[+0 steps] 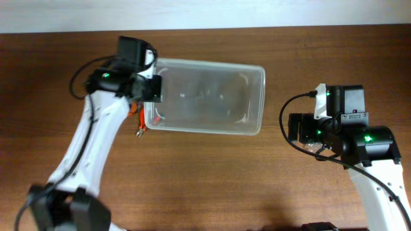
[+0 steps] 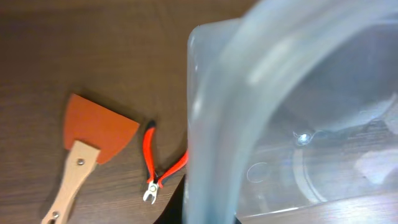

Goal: Pack container
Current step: 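Carry the container right and set it down at table center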

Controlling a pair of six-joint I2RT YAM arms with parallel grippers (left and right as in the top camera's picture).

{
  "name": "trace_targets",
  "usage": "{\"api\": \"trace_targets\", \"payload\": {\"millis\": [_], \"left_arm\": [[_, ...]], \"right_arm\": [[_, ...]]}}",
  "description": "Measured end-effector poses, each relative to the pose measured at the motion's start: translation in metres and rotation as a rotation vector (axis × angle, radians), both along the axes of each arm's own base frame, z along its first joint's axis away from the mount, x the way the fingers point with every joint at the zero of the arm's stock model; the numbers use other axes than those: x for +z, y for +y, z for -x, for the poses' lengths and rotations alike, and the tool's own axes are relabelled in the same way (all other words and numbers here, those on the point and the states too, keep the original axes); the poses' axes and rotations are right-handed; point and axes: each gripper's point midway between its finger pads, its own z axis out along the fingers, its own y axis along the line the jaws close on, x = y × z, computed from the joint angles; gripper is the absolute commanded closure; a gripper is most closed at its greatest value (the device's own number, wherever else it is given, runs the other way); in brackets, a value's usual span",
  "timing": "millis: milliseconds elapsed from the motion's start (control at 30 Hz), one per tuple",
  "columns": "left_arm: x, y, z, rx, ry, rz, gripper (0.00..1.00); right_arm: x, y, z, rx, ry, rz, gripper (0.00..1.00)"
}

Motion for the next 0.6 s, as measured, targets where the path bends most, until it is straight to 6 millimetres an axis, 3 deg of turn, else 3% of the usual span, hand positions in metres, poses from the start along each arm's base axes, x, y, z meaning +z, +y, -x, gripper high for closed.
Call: {"api": "trace_targets", "payload": {"millis": [233,467,600], "left_arm": [[-0.069,-0.015,-0.002,-0.044,0.162,-0.064,0.98],[-0.097,-0.03,0.006,-0.058,0.241,-0.069,0.98],[-0.116,-0.03,0.021,-0.038,0.339,-0.075,0.98]], "right_arm": [[0.0,-0.001,0.0,-0.002,-0.001,0.003,0.01],[0.0,-0.001,0.0,-0.004,-0.002,0.006,0.01],[0.0,-0.001,0.0,-0.004,-0.002,0.006,0.01]]}}
